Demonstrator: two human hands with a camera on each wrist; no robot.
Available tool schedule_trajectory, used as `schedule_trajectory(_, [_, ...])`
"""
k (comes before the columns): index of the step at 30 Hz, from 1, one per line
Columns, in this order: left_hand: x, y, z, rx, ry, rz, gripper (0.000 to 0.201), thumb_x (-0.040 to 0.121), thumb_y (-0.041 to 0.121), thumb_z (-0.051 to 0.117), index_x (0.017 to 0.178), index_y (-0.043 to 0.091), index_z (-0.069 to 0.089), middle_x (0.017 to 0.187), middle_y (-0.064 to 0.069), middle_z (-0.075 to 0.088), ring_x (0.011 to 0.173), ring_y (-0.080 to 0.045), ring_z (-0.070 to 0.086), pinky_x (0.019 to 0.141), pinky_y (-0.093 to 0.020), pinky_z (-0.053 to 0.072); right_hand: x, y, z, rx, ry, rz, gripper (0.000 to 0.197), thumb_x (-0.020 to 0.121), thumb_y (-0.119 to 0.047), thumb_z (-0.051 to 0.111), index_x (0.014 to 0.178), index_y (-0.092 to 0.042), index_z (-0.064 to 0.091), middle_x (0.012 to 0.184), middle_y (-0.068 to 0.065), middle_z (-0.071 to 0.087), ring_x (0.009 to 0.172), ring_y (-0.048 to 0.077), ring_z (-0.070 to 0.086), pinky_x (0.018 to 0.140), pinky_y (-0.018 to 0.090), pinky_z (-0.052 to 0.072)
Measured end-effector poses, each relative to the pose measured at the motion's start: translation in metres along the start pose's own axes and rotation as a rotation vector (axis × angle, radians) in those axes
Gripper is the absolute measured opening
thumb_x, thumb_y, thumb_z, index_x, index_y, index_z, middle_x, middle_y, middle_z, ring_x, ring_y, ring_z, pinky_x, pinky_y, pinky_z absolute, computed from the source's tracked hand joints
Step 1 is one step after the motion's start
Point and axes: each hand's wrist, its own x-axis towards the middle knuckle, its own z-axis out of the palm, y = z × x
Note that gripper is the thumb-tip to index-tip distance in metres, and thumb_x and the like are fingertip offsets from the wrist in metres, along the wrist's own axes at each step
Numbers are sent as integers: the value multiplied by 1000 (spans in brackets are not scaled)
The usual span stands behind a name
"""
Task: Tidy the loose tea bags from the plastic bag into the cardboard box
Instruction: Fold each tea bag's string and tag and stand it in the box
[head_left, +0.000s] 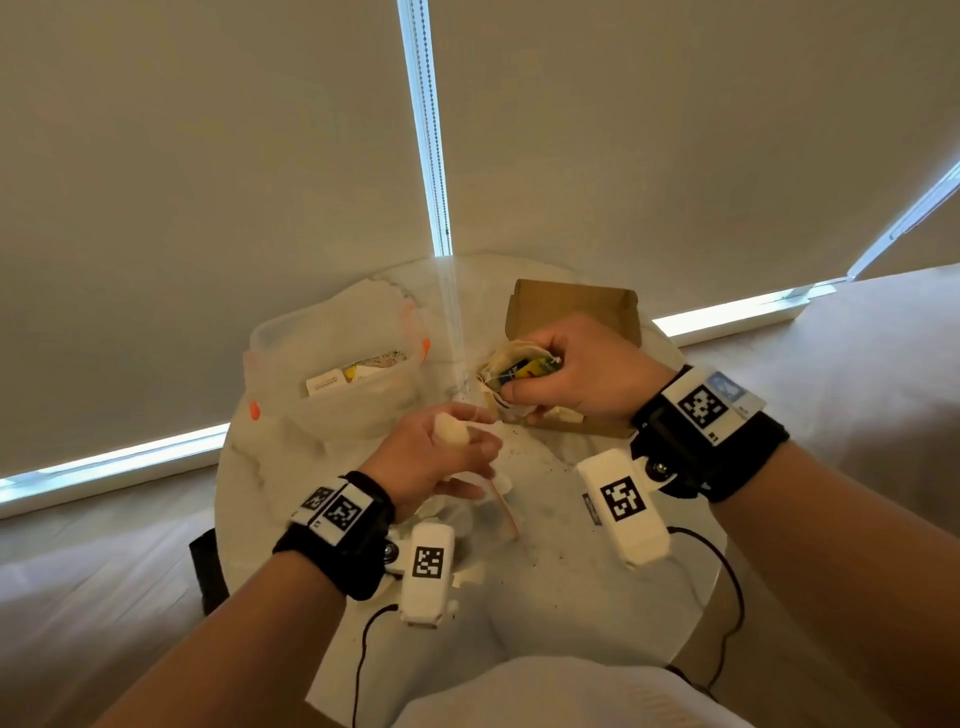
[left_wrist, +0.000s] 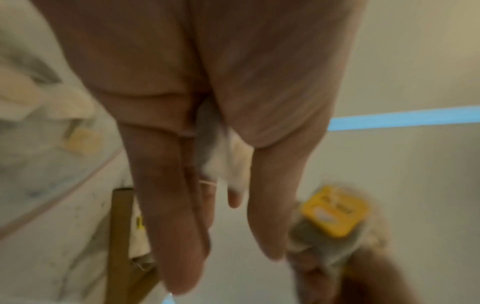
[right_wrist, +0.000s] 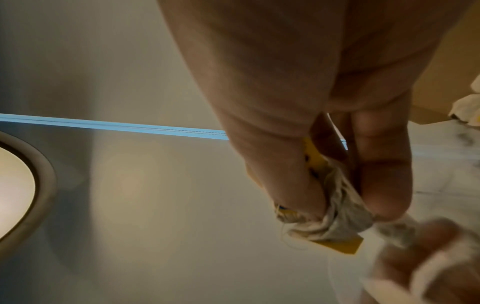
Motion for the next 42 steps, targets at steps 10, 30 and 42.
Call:
schedule_trajectory(10, [-16, 3, 21, -370, -73, 1, 49, 83, 22, 68, 128, 9, 56, 112, -24, 68, 98, -41, 69, 78, -39, 61, 6, 12, 34, -290, -163, 20, 18, 82, -16, 74, 99, -13, 69, 80, 0, 70, 61, 9, 65, 56, 22, 53])
schedule_trajectory(30, [-25, 5, 29, -379, 100, 71, 16, 101, 11, 50, 105, 6, 65, 88, -13, 71, 74, -25, 72, 66, -29, 61, 0, 14, 33, -74, 291, -150, 22, 84, -13, 75, 104, -21, 73, 79, -2, 70, 66, 14, 64, 64, 22, 54])
schedule_trajectory(42, [-27, 2, 32, -354, 87, 91, 16, 100, 10, 51, 106, 4, 64, 95, -18, 69, 76, -25, 73, 72, -32, 62, -6, 14, 27, -180, 218, -116, 9, 82, -13, 77, 89, -19, 73, 76, -3, 68, 63, 6, 60, 62, 17, 50])
